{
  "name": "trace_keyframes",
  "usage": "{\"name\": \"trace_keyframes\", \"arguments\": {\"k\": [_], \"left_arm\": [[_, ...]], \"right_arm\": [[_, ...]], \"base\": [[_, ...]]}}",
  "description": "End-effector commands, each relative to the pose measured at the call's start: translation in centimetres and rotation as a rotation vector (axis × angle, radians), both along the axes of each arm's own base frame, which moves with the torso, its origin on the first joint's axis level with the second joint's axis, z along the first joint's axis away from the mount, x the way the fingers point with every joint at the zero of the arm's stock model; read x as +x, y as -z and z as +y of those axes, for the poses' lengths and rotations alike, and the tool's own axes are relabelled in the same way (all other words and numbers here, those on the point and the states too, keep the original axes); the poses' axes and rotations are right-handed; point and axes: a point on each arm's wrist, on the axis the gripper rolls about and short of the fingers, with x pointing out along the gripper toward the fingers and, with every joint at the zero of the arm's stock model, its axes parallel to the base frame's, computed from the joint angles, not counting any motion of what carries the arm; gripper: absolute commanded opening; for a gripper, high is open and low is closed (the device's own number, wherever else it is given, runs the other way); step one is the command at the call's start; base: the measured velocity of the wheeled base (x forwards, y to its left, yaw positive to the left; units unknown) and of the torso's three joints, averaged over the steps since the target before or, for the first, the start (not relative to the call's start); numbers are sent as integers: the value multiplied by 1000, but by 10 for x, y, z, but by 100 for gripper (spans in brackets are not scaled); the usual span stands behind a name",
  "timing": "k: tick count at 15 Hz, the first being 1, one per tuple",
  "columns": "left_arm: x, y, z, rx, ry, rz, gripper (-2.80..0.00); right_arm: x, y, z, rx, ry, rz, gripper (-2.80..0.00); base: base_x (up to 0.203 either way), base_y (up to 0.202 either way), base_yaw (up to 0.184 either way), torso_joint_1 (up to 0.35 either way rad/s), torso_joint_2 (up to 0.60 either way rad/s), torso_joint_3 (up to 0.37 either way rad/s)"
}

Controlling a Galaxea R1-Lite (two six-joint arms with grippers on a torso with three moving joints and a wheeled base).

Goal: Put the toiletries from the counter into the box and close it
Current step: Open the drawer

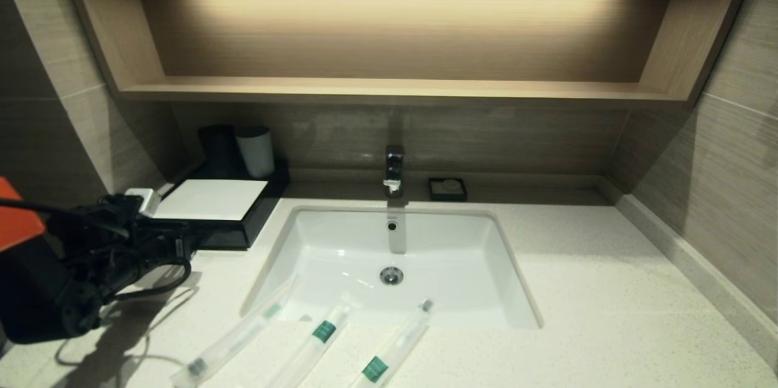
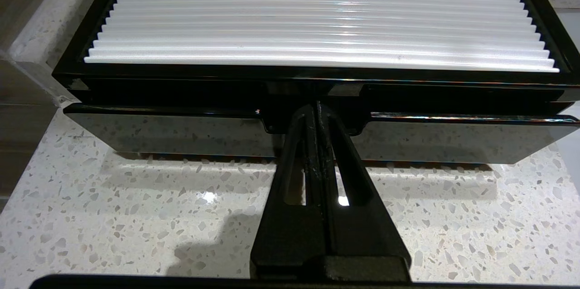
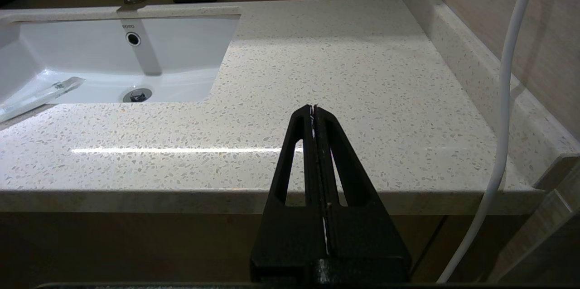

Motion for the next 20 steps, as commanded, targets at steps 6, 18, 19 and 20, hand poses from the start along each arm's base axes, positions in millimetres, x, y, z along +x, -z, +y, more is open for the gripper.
{"name": "trace_keyframes", "arguments": {"k": [6,18,19,20], "left_arm": [[2,3,1,0,1,0,-280],[4,3,0,0,4,-6,-280],[4,4,1,-1,4,-4,-280],[4,5,1,-1,4,-3,-280]], "right_arm": [[0,0,0,0,0,1,-280],[0,0,0,0,0,1,-280],[0,0,0,0,0,1,-280],[0,0,0,0,0,1,-280]], "base": [[0,0,0,0,0,0],[0,0,0,0,0,0],[0,0,0,0,0,0],[0,0,0,0,0,0]]}}
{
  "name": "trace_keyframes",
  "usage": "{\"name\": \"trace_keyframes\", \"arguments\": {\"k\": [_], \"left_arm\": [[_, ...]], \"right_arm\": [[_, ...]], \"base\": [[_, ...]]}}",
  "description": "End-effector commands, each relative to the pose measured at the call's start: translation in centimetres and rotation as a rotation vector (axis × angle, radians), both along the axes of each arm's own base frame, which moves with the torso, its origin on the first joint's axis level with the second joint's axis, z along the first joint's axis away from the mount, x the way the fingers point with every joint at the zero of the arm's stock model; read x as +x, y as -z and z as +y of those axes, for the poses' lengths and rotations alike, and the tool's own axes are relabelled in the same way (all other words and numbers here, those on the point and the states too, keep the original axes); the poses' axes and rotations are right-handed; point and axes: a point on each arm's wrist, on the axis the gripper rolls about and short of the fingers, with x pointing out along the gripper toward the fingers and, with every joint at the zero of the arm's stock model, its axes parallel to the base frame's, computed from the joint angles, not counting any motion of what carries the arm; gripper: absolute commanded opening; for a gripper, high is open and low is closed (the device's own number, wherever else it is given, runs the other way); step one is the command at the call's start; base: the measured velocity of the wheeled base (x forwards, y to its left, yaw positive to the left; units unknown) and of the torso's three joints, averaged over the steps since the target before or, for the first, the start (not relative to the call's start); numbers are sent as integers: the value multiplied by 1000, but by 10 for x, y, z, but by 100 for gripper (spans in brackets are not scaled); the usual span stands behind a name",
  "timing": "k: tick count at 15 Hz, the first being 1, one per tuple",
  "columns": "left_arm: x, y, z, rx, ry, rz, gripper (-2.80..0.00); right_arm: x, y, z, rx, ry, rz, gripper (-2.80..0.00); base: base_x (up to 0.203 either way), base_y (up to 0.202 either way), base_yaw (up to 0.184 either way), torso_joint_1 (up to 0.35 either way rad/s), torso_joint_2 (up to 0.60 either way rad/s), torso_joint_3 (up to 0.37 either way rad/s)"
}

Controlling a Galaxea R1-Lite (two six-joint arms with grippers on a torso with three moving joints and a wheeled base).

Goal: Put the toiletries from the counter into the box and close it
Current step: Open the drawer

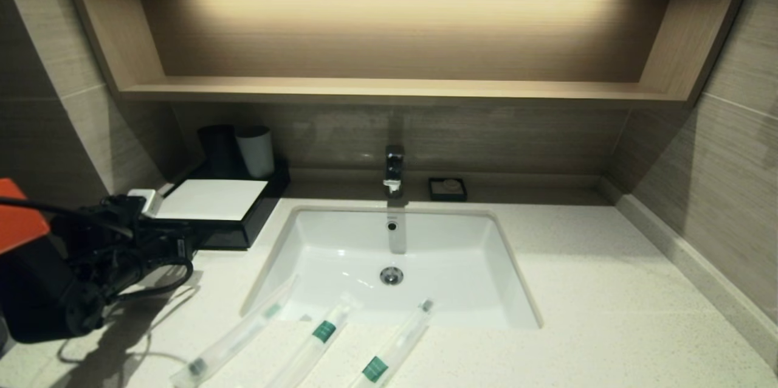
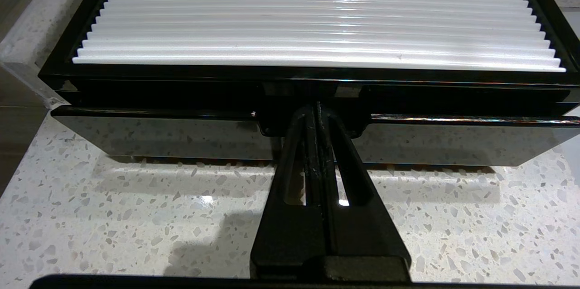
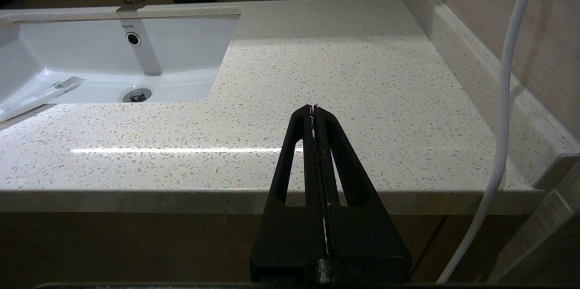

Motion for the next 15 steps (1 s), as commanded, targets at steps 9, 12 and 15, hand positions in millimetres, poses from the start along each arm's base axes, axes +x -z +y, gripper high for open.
{"name": "trace_keyframes", "arguments": {"k": [9,12,15], "left_arm": [[2,2,1,0,0,-5,-280],[4,3,1,0,1,-5,-280],[4,4,1,-1,0,-4,-280]], "right_arm": [[0,0,0,0,0,0,-280],[0,0,0,0,0,0,-280],[0,0,0,0,0,0,-280]], "base": [[0,0,0,0,0,0],[0,0,0,0,0,0],[0,0,0,0,0,0]]}}
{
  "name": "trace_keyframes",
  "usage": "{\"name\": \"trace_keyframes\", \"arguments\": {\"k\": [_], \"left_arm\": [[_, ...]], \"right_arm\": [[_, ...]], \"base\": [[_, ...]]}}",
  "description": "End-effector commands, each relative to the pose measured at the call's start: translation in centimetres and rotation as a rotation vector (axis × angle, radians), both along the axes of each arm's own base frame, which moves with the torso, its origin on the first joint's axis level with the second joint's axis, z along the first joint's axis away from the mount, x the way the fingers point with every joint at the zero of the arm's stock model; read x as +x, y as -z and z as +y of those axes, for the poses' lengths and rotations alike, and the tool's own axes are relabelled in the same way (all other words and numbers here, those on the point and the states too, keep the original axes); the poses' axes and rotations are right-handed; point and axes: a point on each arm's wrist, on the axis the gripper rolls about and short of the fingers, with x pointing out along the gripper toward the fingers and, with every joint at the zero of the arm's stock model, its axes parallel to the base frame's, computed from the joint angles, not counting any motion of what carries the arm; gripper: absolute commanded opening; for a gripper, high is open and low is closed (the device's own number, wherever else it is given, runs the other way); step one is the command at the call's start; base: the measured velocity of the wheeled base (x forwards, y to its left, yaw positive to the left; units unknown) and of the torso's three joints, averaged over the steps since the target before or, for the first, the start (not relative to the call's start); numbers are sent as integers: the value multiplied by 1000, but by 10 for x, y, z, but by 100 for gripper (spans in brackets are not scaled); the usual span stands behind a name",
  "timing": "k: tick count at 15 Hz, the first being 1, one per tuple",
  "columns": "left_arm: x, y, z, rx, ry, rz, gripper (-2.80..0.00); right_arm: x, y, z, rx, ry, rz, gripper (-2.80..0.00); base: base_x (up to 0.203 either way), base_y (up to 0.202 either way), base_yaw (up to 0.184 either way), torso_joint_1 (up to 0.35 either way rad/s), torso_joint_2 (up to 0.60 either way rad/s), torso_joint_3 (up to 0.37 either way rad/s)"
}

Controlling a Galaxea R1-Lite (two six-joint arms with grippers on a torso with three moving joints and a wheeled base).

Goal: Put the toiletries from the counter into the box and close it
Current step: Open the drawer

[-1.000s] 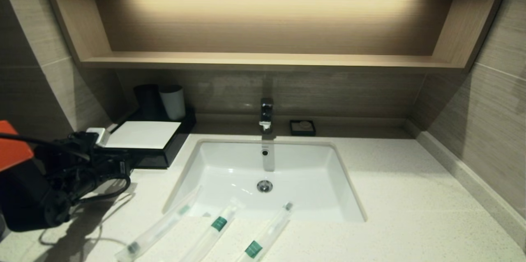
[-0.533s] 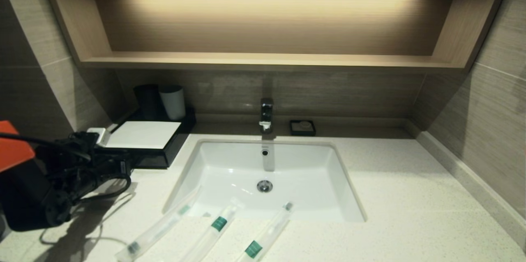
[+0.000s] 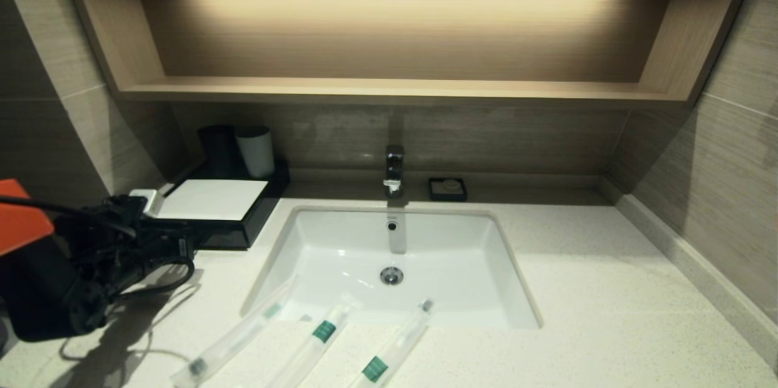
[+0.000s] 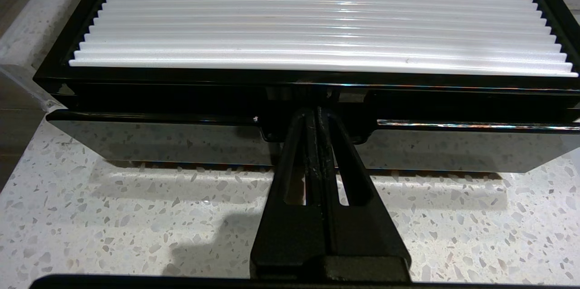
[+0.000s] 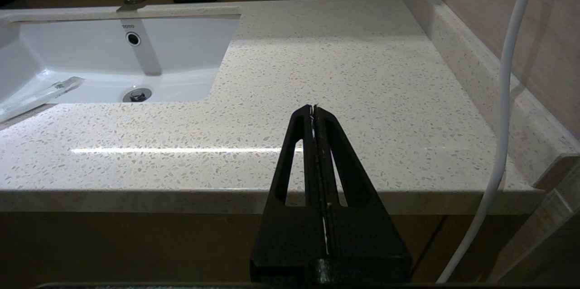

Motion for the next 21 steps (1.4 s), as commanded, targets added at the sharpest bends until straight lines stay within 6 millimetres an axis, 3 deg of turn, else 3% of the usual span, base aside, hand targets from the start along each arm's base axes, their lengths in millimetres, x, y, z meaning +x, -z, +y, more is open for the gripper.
{"name": "trace_keyframes", "arguments": {"k": [1,21], "left_arm": [[1,1,0,1,2,-4,-280],[1,3,-4,-2,8,12,-280]], "right_arm": [[0,0,0,1,0,0,-280],[0,0,0,0,0,0,-280]], "base": [[0,0,0,0,0,0],[0,0,0,0,0,0]]}}
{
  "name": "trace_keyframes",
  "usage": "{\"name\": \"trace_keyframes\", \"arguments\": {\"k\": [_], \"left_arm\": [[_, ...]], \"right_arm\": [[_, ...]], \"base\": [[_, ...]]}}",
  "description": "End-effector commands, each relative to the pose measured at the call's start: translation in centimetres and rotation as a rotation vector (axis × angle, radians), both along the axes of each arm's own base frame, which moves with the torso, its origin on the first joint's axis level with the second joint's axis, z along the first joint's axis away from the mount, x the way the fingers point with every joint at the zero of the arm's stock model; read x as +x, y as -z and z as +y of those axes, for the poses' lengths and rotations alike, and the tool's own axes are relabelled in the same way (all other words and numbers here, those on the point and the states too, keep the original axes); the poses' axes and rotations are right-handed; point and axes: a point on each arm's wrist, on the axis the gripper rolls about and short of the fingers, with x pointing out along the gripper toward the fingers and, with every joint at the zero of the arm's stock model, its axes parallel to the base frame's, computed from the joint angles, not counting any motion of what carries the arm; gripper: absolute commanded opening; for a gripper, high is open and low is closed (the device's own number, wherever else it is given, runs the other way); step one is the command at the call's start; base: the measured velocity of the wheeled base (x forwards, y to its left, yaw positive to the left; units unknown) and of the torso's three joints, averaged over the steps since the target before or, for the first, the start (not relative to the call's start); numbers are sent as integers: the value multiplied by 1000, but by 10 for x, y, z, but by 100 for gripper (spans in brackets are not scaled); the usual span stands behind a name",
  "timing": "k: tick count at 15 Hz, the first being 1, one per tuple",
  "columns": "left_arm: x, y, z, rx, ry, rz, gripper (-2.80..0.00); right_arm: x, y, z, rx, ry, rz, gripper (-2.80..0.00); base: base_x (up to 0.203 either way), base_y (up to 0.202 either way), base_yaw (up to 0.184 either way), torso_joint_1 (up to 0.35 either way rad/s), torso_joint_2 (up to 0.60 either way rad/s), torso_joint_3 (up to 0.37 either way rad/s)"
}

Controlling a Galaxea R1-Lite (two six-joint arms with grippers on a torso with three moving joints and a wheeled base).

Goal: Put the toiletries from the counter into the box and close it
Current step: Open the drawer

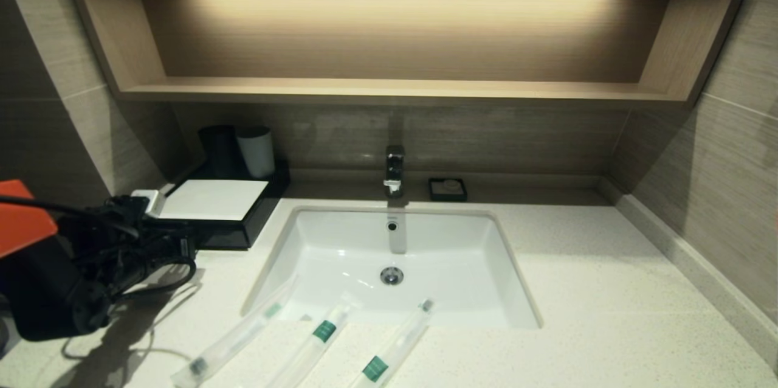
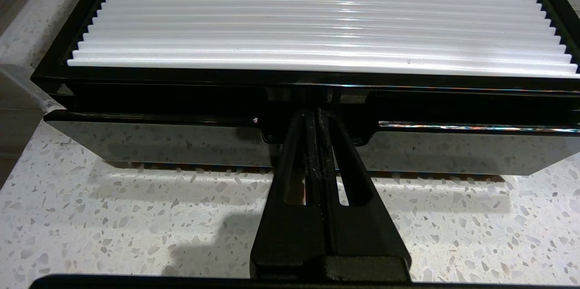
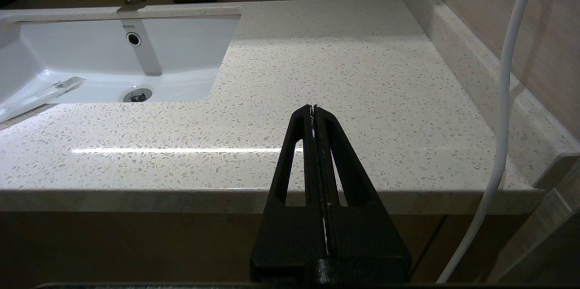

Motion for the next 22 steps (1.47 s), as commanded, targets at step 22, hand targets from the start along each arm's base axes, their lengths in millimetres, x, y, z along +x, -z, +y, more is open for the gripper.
{"name": "trace_keyframes", "arguments": {"k": [22], "left_arm": [[-13,-16,-3,-14,4,81,-280]], "right_arm": [[0,0,0,1,-1,0,-280]], "base": [[0,0,0,0,0,0]]}}
